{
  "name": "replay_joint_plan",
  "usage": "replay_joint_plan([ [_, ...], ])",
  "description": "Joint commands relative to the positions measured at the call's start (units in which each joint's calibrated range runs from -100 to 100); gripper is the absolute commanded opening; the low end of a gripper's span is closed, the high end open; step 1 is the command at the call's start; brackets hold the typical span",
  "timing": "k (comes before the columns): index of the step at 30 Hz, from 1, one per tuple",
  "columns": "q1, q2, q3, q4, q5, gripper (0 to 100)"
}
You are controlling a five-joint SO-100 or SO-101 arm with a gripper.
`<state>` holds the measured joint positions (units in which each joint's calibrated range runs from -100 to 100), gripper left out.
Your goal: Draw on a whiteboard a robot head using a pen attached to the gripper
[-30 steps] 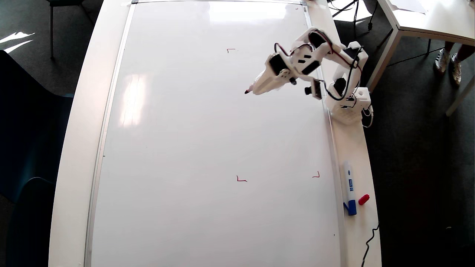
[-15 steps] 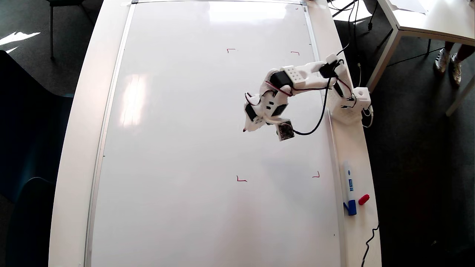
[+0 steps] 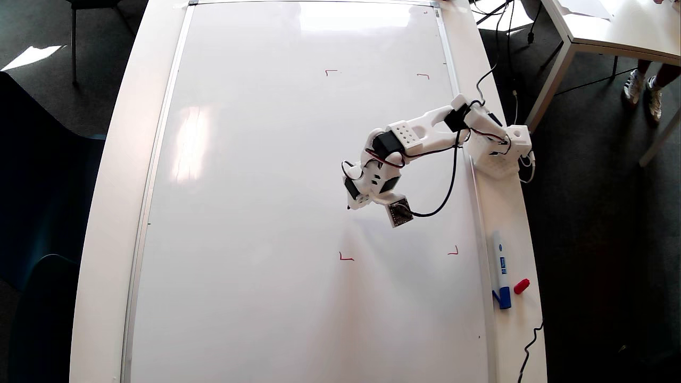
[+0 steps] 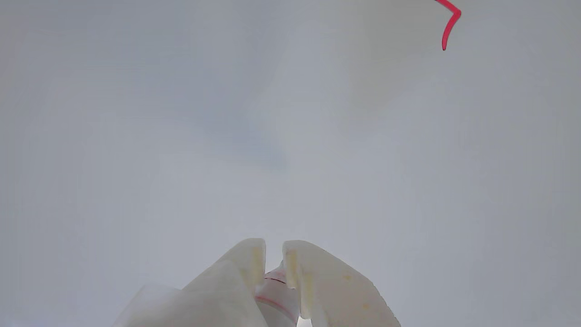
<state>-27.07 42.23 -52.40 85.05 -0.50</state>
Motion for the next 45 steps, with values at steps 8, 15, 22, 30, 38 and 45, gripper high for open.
replay_joint_plan([
  [8,-2.7,4.7,-11.2,1.7,-0.2,1],
  [15,-3.2,4.7,-10.2,1.7,-0.3,1],
  [22,-3.2,4.7,-4.6,0.9,-0.3,1],
  [30,-3.5,5.1,-1.3,0.8,0.0,1],
  [38,-4.3,4.6,-0.7,0.8,0.2,1],
  [45,-5.5,2.7,6.0,0.8,1.0,1],
])
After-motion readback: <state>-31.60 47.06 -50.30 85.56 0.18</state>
